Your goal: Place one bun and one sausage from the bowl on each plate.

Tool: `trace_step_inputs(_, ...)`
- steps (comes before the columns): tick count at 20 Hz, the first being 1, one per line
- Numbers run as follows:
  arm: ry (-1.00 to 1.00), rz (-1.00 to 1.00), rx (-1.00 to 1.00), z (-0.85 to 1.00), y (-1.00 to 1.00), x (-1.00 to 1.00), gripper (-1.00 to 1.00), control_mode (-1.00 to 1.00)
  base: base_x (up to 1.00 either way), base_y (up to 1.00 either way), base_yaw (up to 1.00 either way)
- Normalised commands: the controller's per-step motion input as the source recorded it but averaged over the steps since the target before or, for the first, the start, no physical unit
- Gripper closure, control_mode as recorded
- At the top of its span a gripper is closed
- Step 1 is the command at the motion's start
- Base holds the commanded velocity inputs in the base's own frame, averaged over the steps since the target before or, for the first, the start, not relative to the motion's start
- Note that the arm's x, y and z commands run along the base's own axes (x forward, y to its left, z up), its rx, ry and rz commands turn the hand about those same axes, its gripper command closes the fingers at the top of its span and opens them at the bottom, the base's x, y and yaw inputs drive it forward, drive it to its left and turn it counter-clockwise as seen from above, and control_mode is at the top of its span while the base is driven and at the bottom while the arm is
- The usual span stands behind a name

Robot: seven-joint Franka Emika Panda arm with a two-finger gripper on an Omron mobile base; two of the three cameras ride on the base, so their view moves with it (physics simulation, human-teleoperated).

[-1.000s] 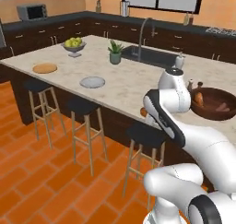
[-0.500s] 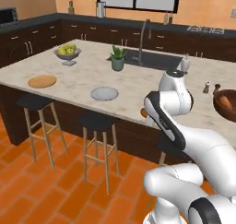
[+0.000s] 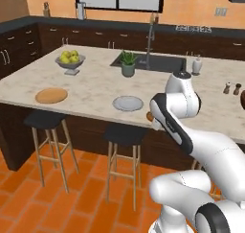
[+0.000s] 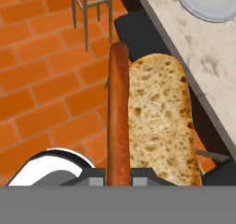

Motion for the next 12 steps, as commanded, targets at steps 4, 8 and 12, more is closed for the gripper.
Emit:
trace_step_inputs(4,0.00,0.00,0.00,0.00,0.00,0.00,1.00,1.00,0.25,1.00,-0.30)
trace_step_inputs(8,0.00,0.00,0.00,0.00,0.00,0.00,1.00,1.00,0.28,1.00,-0.27)
trace_step_inputs(12,0.00,0.00,0.00,0.00,0.00,0.00,1.00,1.00,0.57,1.00,-0.34)
